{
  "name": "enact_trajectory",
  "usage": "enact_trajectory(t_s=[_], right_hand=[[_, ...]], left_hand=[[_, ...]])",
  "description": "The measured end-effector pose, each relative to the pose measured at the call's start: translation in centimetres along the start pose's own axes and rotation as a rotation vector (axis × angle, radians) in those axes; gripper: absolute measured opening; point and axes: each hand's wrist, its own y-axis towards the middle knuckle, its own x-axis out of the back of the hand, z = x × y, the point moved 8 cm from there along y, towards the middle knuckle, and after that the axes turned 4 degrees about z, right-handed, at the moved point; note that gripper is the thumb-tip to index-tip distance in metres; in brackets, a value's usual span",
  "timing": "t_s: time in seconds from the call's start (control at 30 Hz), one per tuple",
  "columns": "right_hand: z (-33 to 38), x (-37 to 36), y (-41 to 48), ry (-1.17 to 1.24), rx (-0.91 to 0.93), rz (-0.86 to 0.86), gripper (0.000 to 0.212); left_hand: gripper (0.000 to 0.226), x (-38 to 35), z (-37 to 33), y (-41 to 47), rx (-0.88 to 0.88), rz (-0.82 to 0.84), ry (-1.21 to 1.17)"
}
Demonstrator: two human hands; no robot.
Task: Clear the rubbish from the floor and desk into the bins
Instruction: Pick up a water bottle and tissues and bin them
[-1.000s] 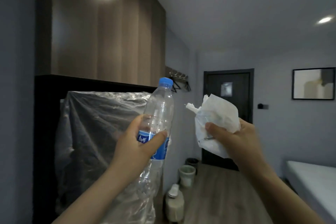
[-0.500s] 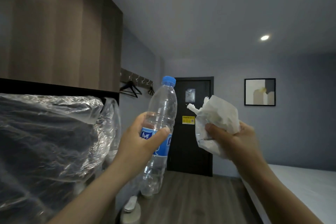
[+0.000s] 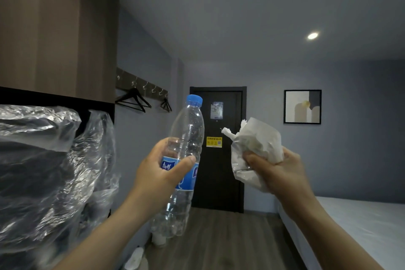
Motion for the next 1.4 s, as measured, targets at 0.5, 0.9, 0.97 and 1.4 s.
enact_trajectory(t_s=[0.5,0.9,0.97,1.4], right_hand=[[-20.7,-7.5,18.1,-0.002,-0.082,0.032,0.013],[-40.2,-8.8,36.3,-0.009,-0.155,0.109,0.008],[-42.7,-9.3,38.0,0.023,-0.161,0.113,0.008],[-63.5,-14.9,55.7,-0.024,-0.204,0.142,0.01]], left_hand=[[0.034,-2.4,19.9,19.3,0.061,0.007,0.006],[0.032,-7.6,34.7,37.1,0.135,-0.065,0.091],[0.031,-8.2,37.0,38.9,0.155,-0.084,0.105],[0.032,-12.0,56.2,57.5,0.195,-0.15,0.084]])
